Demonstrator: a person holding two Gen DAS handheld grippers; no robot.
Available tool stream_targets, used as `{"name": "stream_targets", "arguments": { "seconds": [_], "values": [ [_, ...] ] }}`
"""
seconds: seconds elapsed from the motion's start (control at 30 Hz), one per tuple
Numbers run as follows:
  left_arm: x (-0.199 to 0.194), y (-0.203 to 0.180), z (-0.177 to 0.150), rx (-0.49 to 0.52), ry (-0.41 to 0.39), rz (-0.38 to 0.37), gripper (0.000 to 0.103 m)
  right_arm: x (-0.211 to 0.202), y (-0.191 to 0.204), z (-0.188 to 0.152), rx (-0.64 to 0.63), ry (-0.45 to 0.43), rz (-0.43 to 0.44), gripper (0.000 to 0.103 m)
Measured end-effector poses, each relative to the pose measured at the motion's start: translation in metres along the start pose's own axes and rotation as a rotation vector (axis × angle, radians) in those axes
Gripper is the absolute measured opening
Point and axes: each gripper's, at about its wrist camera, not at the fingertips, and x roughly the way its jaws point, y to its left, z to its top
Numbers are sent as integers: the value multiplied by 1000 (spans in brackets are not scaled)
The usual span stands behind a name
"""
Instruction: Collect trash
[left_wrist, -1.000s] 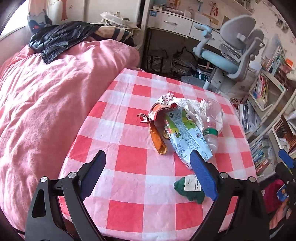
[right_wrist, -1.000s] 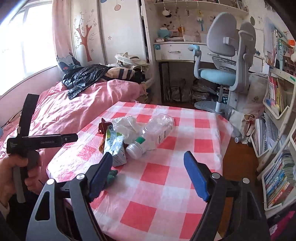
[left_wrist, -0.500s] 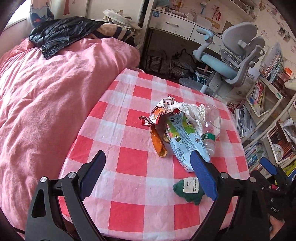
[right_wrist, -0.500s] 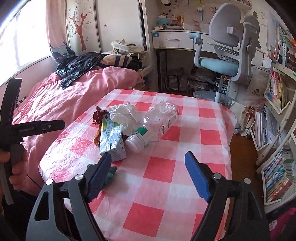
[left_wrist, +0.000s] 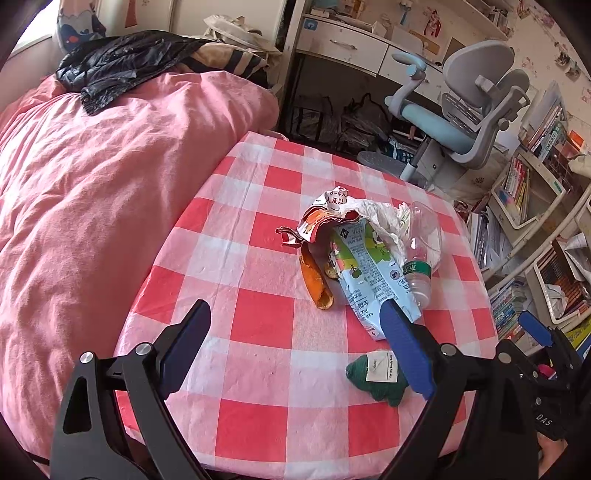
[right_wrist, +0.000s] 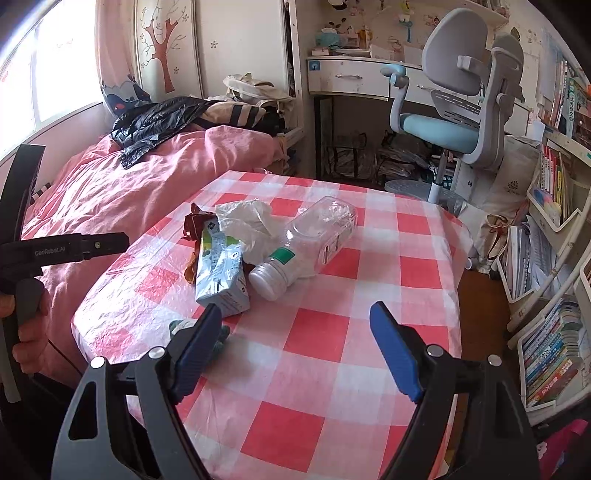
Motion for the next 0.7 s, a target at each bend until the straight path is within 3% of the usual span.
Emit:
{"name": "stream_targets", "arguments": {
  "seconds": [0.7],
  "values": [
    [1, 0, 0, 0, 3, -1, 89, 2, 2, -1, -7, 3, -1, 79]
  ]
}}
